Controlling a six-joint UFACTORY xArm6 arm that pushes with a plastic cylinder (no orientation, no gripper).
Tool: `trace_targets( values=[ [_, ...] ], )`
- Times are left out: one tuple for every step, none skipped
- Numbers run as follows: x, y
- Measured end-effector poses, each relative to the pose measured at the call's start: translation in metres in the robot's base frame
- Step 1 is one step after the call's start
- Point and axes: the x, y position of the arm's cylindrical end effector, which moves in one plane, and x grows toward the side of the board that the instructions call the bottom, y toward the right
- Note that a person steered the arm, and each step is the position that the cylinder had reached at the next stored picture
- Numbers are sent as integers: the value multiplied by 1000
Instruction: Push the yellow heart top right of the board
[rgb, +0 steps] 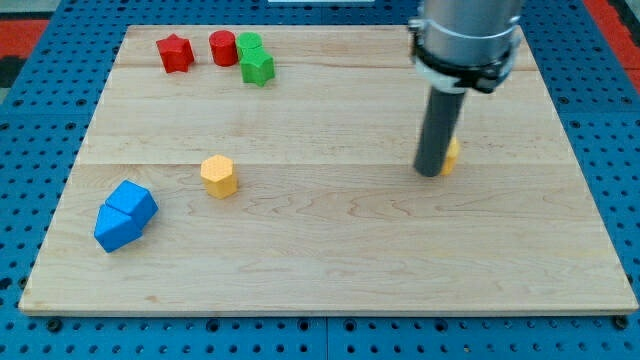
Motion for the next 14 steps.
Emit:
trace_targets(
  values=[
    [0, 47],
    [-37, 48],
    [-88, 18],
    [-96, -11],
    [-81, -37],
    [-102, -59],
    [-152, -69],
    [-179, -113],
    [-209, -96],
    [-236, -92],
    [-241, -69],
    [-242, -37],
    [-242, 23],
    [-242, 59]
  ],
)
